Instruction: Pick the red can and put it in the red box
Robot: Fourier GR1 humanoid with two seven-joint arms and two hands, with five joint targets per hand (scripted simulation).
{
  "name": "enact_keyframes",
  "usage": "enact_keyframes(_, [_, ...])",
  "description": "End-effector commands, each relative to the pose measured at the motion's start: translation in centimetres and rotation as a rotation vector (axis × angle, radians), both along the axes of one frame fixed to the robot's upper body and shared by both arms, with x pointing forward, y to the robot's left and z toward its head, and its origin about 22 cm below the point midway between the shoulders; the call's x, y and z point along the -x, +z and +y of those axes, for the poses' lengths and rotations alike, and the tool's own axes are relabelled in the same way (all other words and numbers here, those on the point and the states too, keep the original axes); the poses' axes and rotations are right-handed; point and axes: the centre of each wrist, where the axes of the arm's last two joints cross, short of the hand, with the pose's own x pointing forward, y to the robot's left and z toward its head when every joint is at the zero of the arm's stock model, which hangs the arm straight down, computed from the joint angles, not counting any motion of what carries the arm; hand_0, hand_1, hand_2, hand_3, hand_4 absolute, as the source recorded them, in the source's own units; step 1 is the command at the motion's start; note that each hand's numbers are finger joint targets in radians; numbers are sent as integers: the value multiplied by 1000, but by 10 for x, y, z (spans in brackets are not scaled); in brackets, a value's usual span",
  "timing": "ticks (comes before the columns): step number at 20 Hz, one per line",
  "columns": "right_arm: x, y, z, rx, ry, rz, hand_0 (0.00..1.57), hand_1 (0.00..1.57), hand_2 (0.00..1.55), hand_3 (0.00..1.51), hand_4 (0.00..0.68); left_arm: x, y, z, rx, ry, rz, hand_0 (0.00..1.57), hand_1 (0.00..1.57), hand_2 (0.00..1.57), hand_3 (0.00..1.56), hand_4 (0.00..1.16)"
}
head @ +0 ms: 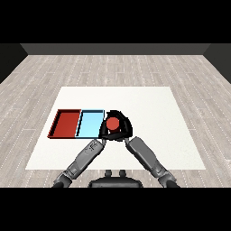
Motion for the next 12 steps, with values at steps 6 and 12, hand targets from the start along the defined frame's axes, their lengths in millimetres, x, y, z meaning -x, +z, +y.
enact_keyframes(6, [-16,7,-1,36,15,-42,0,0,0,0,0,0,-3,-10,4,-6,-1,1571,1571,1571,1486,1148])
enact_keyframes(12, [-5,28,-9,46,-78,-77,0,0,0,0,0,0,-2,4,-14,11,5,1571,1571,1571,1483,1147])
